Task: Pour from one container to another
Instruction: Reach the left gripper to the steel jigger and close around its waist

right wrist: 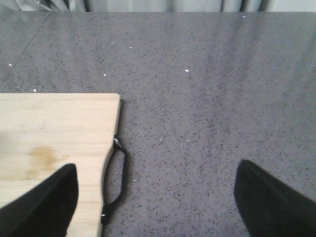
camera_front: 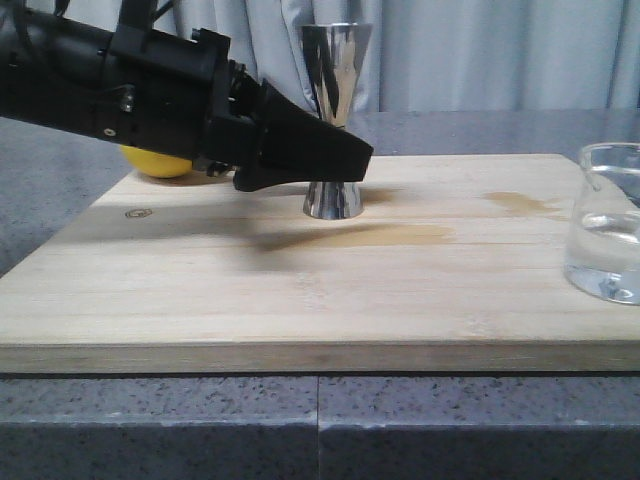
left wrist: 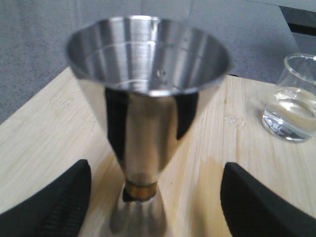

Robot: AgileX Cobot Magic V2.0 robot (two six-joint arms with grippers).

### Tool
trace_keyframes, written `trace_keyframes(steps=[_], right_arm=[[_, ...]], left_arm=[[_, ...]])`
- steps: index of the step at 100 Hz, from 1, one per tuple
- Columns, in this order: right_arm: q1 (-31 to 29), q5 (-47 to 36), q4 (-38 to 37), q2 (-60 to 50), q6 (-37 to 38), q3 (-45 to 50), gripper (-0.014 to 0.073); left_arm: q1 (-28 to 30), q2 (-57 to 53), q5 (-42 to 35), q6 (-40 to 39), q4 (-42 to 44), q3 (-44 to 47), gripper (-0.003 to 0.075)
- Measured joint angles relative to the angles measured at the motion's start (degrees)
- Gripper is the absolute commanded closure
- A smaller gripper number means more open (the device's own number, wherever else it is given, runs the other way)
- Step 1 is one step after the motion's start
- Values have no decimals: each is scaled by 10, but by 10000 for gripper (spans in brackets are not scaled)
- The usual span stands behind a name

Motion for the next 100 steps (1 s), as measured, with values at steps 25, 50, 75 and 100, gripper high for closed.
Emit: trace_keyframes(steps=[25, 50, 75, 100], right_arm=[[0, 0, 0, 0, 0, 0, 9], [0, 0, 0, 0, 0, 0, 9], [0, 0, 0, 0, 0, 0, 9], [0, 0, 0, 0, 0, 0, 8]], left_arm=[[-10, 27, 15, 0, -1, -30, 221], [-13, 37, 20, 1, -1, -34, 273], [-13, 37, 26, 1, -1, -34, 367], [-13, 37, 27, 3, -1, -34, 450]])
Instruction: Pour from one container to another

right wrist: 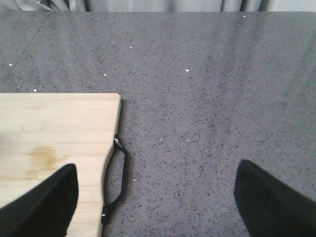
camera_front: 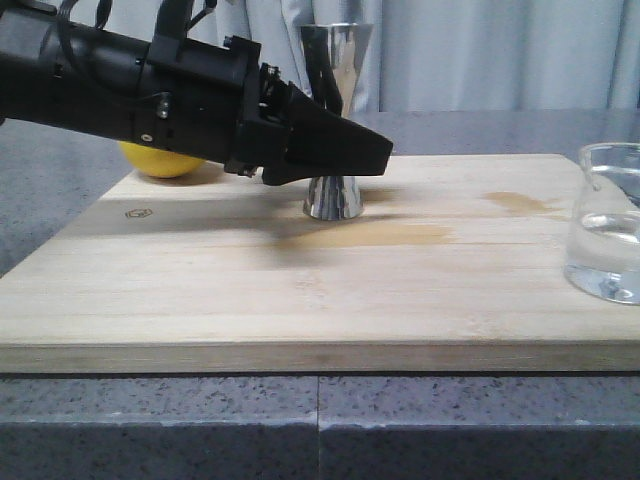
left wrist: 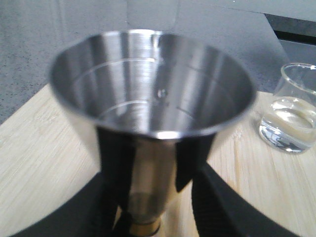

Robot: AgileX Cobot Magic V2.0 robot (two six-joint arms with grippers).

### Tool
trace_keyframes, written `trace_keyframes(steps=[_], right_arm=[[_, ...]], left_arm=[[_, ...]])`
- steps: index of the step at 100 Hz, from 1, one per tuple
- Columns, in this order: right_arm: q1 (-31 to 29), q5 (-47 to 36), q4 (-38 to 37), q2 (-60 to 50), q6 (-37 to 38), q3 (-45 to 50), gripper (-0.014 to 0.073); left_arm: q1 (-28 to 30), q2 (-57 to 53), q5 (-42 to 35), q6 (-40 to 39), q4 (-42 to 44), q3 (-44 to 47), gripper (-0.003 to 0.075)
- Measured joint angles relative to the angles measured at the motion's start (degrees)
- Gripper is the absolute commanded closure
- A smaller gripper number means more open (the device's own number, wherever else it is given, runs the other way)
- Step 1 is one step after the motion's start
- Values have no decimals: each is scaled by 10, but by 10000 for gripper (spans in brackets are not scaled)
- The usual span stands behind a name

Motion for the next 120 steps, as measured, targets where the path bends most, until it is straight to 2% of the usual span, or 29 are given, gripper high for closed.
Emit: trace_keyframes(steps=[24, 61, 107, 120], right_arm=[[0, 0, 0, 0, 0, 0, 8], [0, 1, 9, 0, -4, 0, 9], [1, 36, 184, 0, -191, 0, 9], [2, 39, 206, 0, -214, 0, 9]], left_arm=[[0, 0, 2, 1, 0, 0, 510], [0, 0, 4, 1, 0, 0, 533], [0, 0, 25, 1, 1, -28, 533], [0, 0, 25, 1, 1, -28, 533]])
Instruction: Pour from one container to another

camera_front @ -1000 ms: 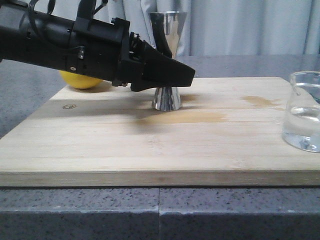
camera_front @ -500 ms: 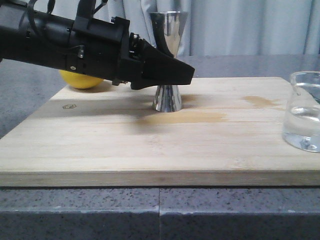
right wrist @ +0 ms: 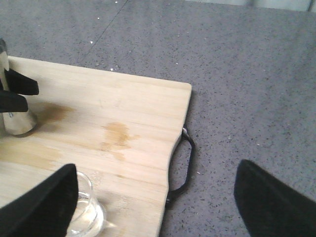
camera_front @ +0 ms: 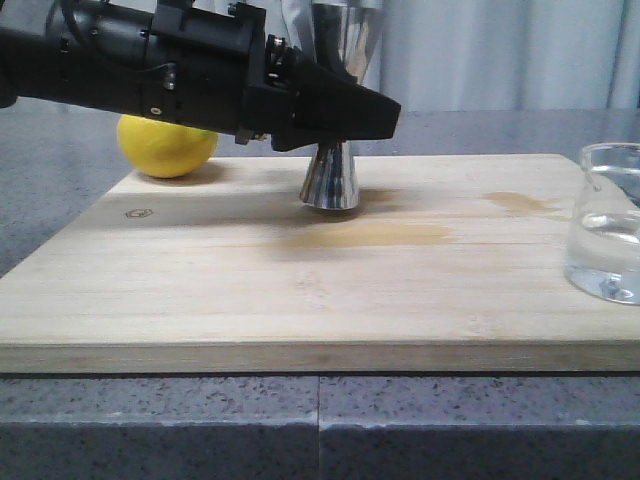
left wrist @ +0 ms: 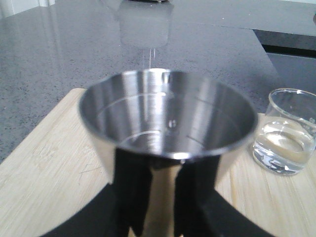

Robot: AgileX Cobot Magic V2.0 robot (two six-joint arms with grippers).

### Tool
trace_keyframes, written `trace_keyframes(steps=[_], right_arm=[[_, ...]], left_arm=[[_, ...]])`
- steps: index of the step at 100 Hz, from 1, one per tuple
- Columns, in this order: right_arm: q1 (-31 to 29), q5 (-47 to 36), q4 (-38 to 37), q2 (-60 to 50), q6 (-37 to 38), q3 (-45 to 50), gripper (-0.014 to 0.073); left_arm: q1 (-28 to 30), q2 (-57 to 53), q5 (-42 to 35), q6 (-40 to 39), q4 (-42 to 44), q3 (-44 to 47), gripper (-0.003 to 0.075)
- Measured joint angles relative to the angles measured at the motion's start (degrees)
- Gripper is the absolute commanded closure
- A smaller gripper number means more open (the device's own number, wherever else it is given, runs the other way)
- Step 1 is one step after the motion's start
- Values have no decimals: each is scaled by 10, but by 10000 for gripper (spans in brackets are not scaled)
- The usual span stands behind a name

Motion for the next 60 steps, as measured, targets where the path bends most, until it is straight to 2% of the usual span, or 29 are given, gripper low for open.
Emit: trace_keyframes(steps=[28, 60], right_arm=[[0, 0, 4, 0, -9, 0, 9], [0, 6, 5, 0, -10, 0, 9]], left_arm=[[0, 0, 0, 0, 0, 0, 536], [-1, 0, 0, 0, 0, 0, 617]])
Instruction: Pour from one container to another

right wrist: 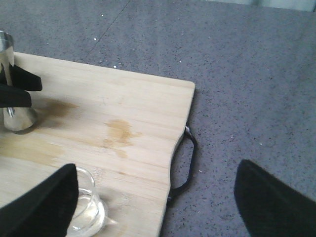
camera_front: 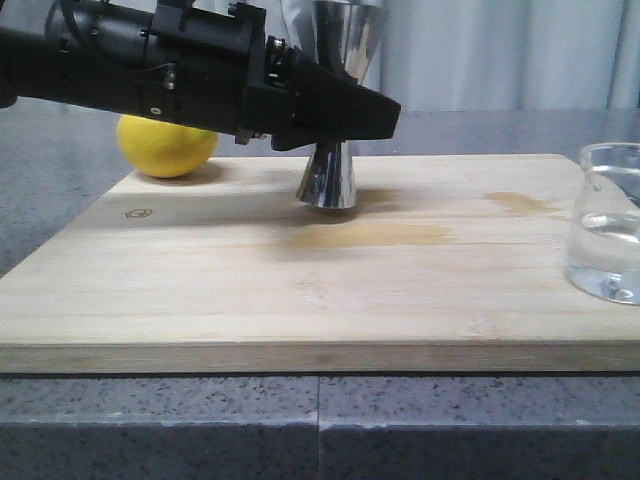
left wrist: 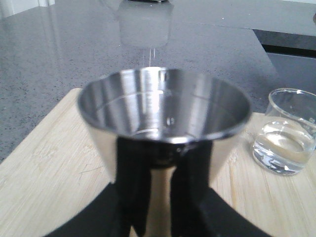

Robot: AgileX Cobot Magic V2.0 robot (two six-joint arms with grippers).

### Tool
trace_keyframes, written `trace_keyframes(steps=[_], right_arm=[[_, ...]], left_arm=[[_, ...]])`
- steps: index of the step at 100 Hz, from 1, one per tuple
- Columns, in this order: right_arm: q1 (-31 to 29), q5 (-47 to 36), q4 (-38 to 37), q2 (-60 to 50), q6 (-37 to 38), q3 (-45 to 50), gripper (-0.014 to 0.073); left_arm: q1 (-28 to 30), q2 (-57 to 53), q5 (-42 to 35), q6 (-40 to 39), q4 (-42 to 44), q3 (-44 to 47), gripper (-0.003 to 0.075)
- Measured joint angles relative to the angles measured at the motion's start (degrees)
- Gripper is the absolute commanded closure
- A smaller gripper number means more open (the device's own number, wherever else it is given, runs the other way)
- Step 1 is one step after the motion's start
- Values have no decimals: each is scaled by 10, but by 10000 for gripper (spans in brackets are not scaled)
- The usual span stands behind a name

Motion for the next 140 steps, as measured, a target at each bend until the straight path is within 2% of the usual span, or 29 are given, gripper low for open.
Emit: trace_keyframes(steps=[15, 29, 72, 111, 140], right_arm=[[0, 5, 5, 0, -1, 0, 9], [0, 11, 47, 5, -31, 0, 9], [0, 76, 200, 80, -221, 2, 9], [0, 49, 318, 80, -350, 75, 9], [0, 8, 334, 80, -366, 99, 9]], left_arm=[[0, 0, 0, 0, 0, 0, 617], [0, 0, 2, 0, 0, 0, 617], [0, 0, 52, 21, 1, -5, 617], [0, 0, 56, 23, 3, -17, 617], [0, 0, 56, 23, 3, -17, 617]])
